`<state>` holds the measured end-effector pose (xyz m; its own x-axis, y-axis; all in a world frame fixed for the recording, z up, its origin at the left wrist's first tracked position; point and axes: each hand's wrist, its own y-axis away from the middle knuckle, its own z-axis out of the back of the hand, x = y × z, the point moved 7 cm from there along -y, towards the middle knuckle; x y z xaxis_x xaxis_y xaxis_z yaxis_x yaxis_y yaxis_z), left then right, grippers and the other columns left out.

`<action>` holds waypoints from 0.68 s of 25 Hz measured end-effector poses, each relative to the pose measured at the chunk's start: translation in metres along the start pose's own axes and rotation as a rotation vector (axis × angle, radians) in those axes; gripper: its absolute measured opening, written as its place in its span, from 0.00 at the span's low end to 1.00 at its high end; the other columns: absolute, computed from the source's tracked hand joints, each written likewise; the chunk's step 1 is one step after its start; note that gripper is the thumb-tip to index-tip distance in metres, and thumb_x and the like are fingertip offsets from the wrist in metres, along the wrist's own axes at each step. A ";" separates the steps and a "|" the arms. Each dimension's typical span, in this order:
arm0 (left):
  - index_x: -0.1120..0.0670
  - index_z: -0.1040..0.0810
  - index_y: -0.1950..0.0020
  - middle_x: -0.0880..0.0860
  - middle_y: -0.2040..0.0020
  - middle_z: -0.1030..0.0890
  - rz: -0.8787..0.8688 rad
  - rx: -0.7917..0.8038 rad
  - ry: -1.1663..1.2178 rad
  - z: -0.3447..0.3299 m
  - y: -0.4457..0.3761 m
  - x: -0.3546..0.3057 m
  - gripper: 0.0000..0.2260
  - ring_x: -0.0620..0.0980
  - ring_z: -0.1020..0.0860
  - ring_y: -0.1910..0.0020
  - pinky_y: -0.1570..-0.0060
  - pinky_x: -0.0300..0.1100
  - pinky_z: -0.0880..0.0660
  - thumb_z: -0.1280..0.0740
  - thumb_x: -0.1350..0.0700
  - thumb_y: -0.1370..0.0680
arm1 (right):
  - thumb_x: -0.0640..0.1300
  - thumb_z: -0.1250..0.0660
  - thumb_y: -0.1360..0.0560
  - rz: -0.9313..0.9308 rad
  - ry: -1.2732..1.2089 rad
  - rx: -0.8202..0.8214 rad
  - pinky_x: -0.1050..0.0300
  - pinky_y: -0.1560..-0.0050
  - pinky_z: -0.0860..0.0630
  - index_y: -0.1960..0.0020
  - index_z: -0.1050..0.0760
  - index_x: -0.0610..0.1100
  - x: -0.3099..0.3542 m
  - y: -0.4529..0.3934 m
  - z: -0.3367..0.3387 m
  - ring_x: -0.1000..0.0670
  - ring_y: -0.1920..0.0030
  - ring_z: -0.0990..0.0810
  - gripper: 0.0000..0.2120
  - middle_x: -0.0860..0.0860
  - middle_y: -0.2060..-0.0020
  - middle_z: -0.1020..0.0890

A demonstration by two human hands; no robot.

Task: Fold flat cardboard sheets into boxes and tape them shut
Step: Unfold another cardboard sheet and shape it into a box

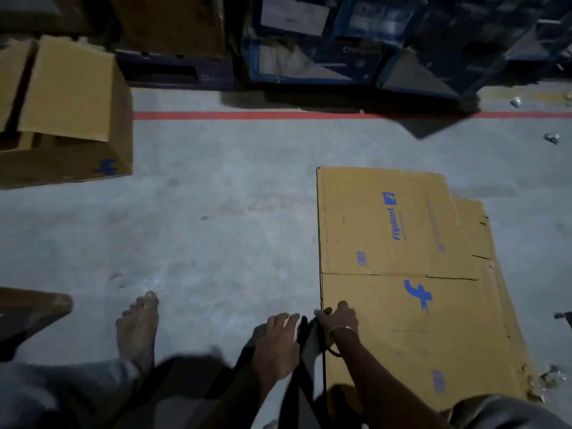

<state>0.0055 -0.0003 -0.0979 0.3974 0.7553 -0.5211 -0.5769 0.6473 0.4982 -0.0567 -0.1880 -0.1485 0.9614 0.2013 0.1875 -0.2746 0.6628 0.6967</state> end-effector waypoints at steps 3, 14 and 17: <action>0.49 0.44 0.17 0.49 0.20 0.37 0.040 0.047 0.089 -0.029 -0.016 0.005 0.29 0.52 0.40 0.21 0.26 0.44 0.41 0.39 0.51 0.17 | 0.61 0.25 0.27 0.060 0.072 -0.153 0.38 0.34 0.27 0.23 0.39 0.43 0.023 -0.026 0.003 0.37 0.26 0.36 0.41 0.41 0.27 0.34; 0.50 0.40 0.18 0.52 0.21 0.34 0.151 0.067 0.122 -0.044 -0.084 0.022 0.28 0.56 0.38 0.21 0.23 0.50 0.39 0.36 0.50 0.17 | 0.67 0.20 0.37 0.054 0.322 -0.143 0.34 0.32 0.27 0.17 0.54 0.50 0.000 -0.090 0.001 0.31 0.20 0.55 0.63 0.38 0.19 0.52; 0.50 0.39 0.19 0.53 0.21 0.33 0.195 0.051 0.127 -0.037 -0.079 0.031 0.28 0.55 0.37 0.22 0.24 0.51 0.36 0.35 0.50 0.18 | 0.66 0.21 0.36 0.018 0.312 -0.107 0.28 0.31 0.31 0.17 0.60 0.44 0.007 -0.086 -0.006 0.30 0.20 0.61 0.65 0.36 0.19 0.60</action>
<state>0.0374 -0.0317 -0.1794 0.1875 0.8495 -0.4931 -0.5958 0.4975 0.6305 -0.0270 -0.2396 -0.2108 0.9096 0.4142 -0.0340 -0.3074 0.7257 0.6156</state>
